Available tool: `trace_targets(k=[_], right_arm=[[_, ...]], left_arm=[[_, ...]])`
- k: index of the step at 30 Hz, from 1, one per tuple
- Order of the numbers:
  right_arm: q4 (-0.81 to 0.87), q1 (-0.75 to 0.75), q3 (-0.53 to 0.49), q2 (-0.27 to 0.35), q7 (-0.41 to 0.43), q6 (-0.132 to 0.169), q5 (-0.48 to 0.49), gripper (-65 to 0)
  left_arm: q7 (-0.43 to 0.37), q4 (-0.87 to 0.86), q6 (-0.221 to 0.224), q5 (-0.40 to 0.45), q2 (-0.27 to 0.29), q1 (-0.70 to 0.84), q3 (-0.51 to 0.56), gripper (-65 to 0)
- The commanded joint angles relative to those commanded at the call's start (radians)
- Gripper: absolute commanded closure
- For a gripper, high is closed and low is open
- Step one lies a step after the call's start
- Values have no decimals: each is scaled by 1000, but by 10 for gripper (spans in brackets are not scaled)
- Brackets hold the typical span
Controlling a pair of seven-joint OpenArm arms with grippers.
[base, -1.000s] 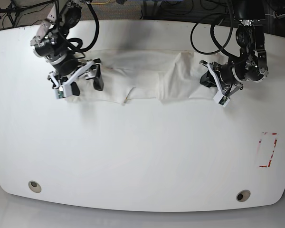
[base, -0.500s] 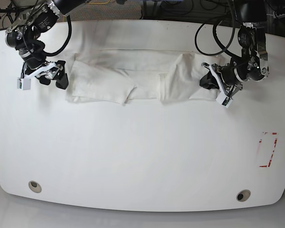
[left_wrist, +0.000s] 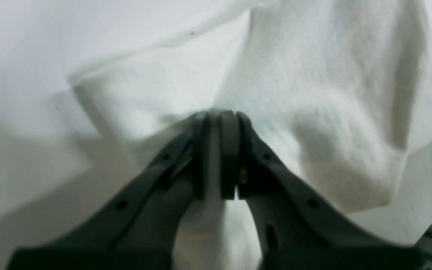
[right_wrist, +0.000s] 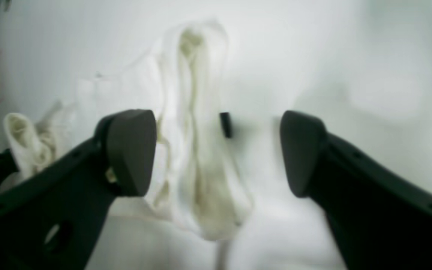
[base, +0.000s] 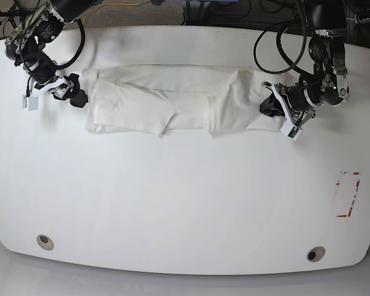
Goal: Fold the T-shirt properly
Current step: 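Fold the strip in half, bringing both grippers together over the middle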
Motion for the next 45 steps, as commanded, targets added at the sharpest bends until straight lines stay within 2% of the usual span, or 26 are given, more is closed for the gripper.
trace_targets(k=[6, 12, 21, 23, 25, 26, 29, 30, 37, 40, 42, 45], right_arm=[[-54, -3, -5, -26, 0, 0, 26, -495], [-51, -6, -91, -54, 18, 0, 23, -491], [-52, -20, -199, -54, 84, 0, 20, -479], [-52, -26, -203, -51, 98, 0, 20, -425], [-52, -29, -206, -49, 106, 0, 18, -327], [-52, -29, -206, -46, 107, 0, 18, -235], [-52, -29, -209, -28, 107, 0, 6, -27], [-51, -29, -213, -25, 107, 0, 2, 0], [77, -58, -244, -2, 109, 0, -23, 0], [186, -78, -247, -2, 109, -54, -38, 0], [250, -86, -255, -2, 107, -79, -43, 0], [347, -106, -305, 3, 106, -102, -72, 0]], left_arm=[[0, 0, 0, 0, 0, 0, 0, -43], [2, 0, 0, 0, 0, 0, 0, -43], [3, -2, 0, 2, 0, 0, 0, -43], [3, -2, 0, 2, 0, 0, 0, -43], [3, -2, 0, 2, 0, 0, 0, -43], [3, -2, 5, 3, 0, 0, 0, -43], [5, -3, 6, 3, 0, 0, 2, -43], [5, -3, 6, 3, 0, 0, 2, -43], [6, -3, 9, 15, 0, -6, 52, -43], [8, -3, 9, 63, 5, -9, 95, -43], [8, -5, 9, 101, 12, -26, 123, -44], [8, -21, 29, 164, 63, -60, 150, -44]])
